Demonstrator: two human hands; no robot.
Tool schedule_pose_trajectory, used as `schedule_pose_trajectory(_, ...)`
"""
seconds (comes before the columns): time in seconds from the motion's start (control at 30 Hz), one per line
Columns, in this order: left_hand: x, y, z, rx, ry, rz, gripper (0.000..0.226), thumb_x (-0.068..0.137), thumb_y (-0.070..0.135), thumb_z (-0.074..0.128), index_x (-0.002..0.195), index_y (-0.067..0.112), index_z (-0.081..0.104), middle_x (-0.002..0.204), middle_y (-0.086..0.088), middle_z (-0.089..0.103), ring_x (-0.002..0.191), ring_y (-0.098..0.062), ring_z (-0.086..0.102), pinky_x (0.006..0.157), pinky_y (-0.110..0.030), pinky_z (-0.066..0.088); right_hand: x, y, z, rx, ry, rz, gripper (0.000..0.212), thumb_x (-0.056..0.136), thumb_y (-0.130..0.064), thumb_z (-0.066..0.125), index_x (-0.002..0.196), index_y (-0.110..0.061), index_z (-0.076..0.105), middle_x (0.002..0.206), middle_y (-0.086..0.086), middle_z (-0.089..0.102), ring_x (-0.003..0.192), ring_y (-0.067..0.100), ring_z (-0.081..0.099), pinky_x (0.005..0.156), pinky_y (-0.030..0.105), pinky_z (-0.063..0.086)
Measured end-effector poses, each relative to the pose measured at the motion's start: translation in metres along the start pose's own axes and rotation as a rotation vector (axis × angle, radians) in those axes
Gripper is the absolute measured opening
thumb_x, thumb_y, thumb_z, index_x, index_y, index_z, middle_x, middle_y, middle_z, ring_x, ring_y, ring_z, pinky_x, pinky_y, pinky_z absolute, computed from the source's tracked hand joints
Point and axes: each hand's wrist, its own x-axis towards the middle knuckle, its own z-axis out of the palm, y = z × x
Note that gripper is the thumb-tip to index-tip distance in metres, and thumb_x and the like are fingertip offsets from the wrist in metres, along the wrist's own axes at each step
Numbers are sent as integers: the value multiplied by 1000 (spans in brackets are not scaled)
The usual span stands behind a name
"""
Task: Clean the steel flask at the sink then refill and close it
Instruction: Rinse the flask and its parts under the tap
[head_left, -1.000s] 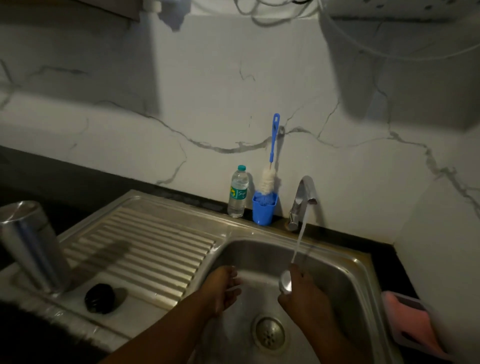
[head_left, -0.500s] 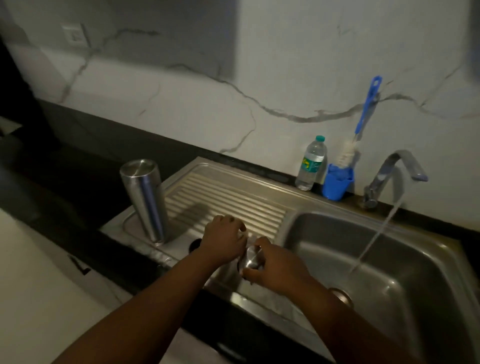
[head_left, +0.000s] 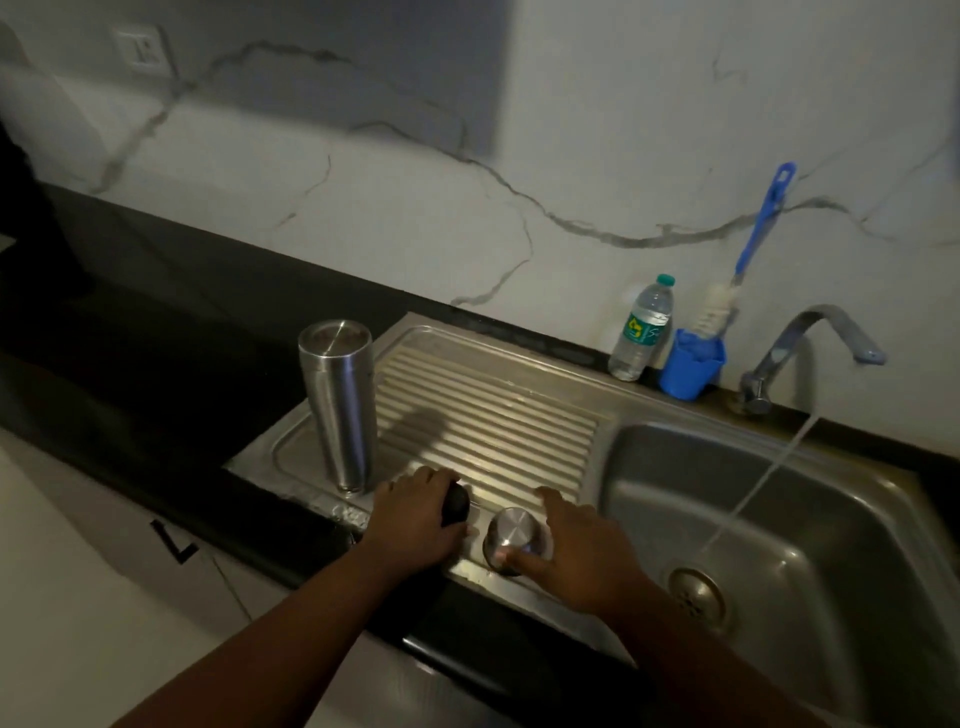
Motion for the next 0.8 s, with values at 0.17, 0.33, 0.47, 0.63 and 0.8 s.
schedule_pose_trajectory(0.17, 22, 42, -10, -468, 223, 58, 61, 79, 31, 76, 134, 22, 51, 128, -7, 47, 108, -30, 59, 89, -34, 47, -16, 42, -27, 173, 11, 165, 66, 74, -83, 38, 126, -42, 37, 123, -12, 58, 105, 5, 56, 95, 35, 45)
schedule_pose_trajectory(0.33, 54, 132, -4, -810, 235, 194, 79, 72, 18, 85, 139, 19, 43, 120, -2, 46, 104, -16, 56, 92, -19, 41, -40, 109, -40, 206, 60, 465, 66, 77, -79, 42, 127, -36, 42, 118, -6, 60, 106, 16, 58, 92, 38, 45)
schedule_pose_trajectory(0.47, 73, 209, 37, -1058, -35, 79, 79, 70, 15, 87, 130, 23, 36, 107, 8, 53, 95, -7, 60, 78, -14, 50, -54, 168, -45, 378, 77, 626, 51, 81, -64, 54, 119, -29, 47, 106, -1, 62, 100, 19, 59, 89, 37, 47)
schedule_pose_trajectory(0.63, 103, 295, 91, -1444, -493, -371, 23, 81, 29, 77, 94, 13, 67, 80, -6, 69, 68, -15, 65, 47, -20, 42, -58, 249, -59, 522, 102, 618, 18, 89, -38, 60, 98, -23, 55, 94, -6, 60, 91, 15, 59, 78, 31, 46)
schedule_pose_trajectory(0.8, 140, 350, 117, -1574, -532, -655, 24, 86, 26, 69, 99, 5, 65, 71, -11, 66, 63, -20, 59, 42, -22, 41, -41, 298, -80, 736, 225, 632, 17, 96, -24, 49, 83, -22, 60, 77, -5, 56, 79, 15, 54, 65, 23, 40)
